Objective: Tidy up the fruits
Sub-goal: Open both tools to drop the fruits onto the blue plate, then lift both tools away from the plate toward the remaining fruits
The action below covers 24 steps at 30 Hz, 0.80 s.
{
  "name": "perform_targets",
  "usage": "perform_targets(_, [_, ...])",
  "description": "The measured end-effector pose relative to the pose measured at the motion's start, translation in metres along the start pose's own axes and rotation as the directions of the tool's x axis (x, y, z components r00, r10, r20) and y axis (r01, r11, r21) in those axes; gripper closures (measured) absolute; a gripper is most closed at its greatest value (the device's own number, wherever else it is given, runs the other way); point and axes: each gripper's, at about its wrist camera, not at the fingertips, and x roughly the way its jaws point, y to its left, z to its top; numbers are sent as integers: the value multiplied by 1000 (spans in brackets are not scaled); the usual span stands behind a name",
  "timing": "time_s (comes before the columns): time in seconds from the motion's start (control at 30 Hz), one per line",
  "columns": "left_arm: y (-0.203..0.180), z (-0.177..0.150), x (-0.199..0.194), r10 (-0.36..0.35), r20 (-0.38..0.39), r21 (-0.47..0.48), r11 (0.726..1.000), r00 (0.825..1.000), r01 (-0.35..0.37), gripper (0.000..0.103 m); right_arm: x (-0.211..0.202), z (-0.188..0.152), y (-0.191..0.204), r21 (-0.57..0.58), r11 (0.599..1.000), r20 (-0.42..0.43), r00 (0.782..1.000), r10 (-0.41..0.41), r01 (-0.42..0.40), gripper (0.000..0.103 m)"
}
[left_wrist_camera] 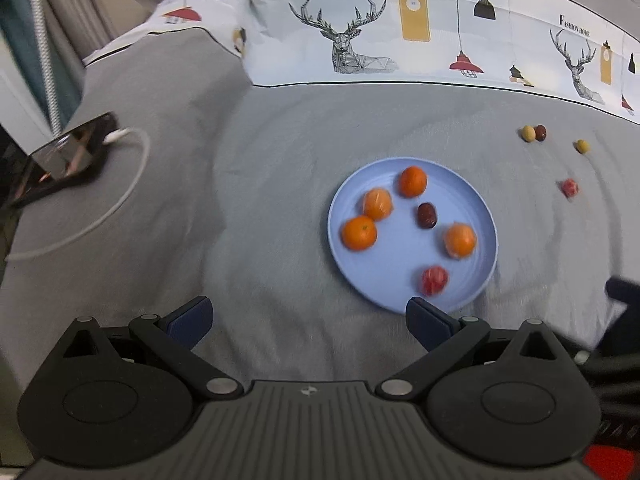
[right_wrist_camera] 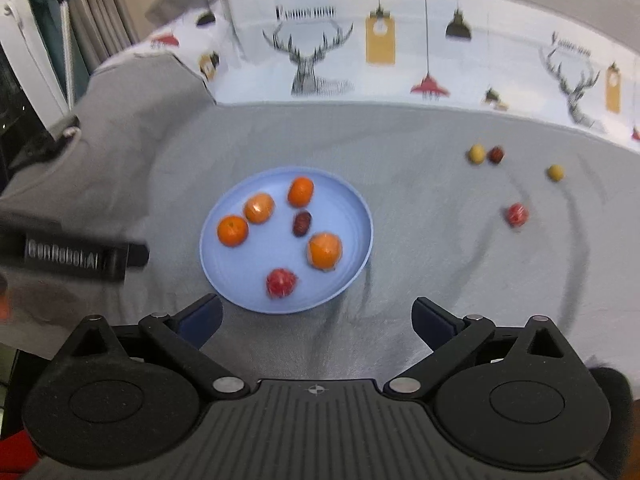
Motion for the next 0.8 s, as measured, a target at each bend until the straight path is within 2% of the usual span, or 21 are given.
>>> perform_targets(0.37, [2, -35, -42, 8, 56, -17, 1000, 998, -7, 0, -58, -15, 20, -159, 987, 180, 983, 23, 6, 1])
perform_targets(0.8, [-2, -42, -62, 17, 86, 0, 1000, 996, -17, 0, -79, -21, 25, -194, 981, 243, 970, 25, 23, 1])
